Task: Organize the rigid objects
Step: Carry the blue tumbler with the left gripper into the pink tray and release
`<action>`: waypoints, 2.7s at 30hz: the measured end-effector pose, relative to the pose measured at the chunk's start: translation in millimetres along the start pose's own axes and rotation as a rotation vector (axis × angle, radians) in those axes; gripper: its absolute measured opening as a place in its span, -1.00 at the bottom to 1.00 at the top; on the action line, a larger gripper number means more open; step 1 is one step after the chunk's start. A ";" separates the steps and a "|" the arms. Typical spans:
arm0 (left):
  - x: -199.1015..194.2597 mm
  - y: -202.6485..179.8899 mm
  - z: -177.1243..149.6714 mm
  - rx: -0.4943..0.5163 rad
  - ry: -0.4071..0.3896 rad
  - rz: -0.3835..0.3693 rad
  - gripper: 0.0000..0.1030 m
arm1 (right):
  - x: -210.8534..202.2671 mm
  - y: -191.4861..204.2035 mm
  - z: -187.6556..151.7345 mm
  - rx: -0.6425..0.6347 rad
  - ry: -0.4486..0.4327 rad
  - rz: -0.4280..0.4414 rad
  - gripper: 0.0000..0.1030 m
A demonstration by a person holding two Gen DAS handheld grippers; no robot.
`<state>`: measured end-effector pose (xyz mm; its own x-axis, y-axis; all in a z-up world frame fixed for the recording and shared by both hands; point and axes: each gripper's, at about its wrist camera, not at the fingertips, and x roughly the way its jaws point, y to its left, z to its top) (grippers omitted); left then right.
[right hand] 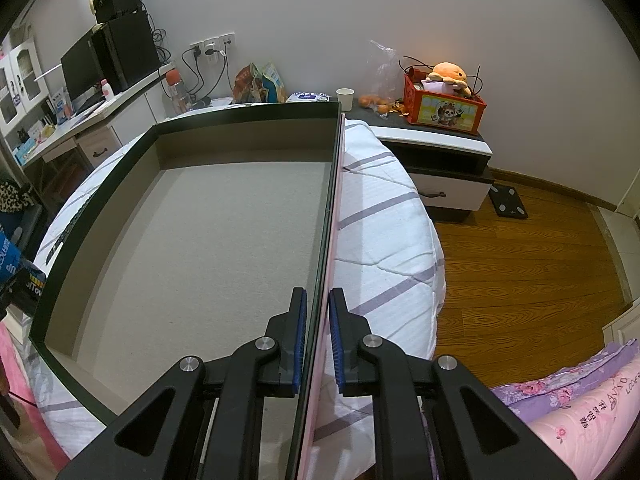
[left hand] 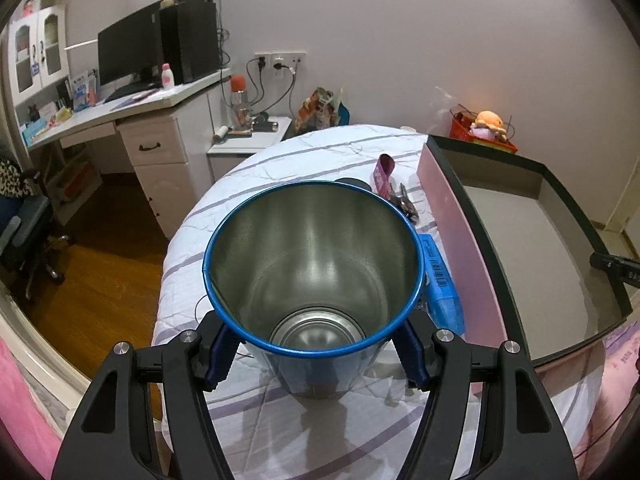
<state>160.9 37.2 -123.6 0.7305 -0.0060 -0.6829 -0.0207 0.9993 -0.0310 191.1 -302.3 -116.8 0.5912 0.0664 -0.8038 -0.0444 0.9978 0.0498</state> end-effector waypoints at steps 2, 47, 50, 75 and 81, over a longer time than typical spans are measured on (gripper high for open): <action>-4.3 -0.3 0.2 -0.002 -0.019 -0.001 0.31 | 0.2 0.4 0.0 0.001 0.000 0.000 -0.77; 45.9 -179.8 78.8 0.219 -0.027 -0.194 0.31 | 6.6 -0.2 -1.2 0.028 -0.006 0.050 -0.72; 62.8 -180.9 76.0 0.216 0.013 -0.163 0.31 | 6.0 -1.8 -0.9 0.026 -0.006 0.053 -0.72; 15.6 -133.7 68.8 0.120 -0.017 -0.159 0.85 | 4.6 -9.9 1.7 0.037 0.007 0.043 -0.76; -37.4 -100.0 50.9 0.076 -0.141 -0.203 0.90 | 7.0 -10.0 2.7 0.041 0.014 0.037 -0.76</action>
<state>170.4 -60.6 -57.8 0.8026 -0.2069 -0.5595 0.1833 0.9781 -0.0986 197.8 -311.8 -121.4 0.5784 0.1031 -0.8092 -0.0329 0.9941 0.1032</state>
